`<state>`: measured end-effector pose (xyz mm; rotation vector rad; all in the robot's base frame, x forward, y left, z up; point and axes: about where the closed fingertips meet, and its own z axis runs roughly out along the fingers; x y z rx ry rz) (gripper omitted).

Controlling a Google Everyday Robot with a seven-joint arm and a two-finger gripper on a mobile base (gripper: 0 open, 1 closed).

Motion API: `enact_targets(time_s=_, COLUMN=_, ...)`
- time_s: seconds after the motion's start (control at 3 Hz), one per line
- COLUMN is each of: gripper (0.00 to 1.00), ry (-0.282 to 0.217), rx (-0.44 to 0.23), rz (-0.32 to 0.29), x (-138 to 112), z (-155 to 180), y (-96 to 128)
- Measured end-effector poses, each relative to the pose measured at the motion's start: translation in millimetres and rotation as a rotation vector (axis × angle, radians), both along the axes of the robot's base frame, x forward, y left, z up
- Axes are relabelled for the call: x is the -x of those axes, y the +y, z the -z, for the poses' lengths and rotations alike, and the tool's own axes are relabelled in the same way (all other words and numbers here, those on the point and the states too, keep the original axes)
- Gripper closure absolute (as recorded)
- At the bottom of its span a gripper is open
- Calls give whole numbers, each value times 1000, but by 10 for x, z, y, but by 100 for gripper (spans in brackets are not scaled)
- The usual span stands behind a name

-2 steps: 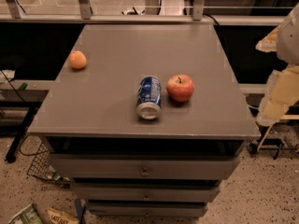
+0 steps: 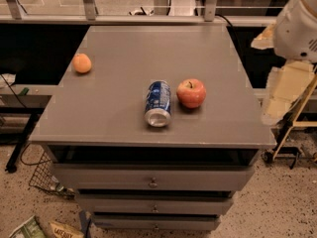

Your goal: Pick pepsi can

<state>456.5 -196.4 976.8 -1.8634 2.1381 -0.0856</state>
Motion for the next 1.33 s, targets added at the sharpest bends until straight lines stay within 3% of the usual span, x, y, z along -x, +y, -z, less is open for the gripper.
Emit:
enact_targets(time_s=0.67, gripper=0, ry=47, rx=62, rz=-254, x=-451, z=300, y=479)
enact_targets(time_s=1.0, gripper=0, ry=45, rx=99, rz=-371, x=-601, z=529, y=781)
enact_targets(time_s=1.33, gripper=0, ry=38, rx=137, rz=-450, x=-713, z=628, y=1036)
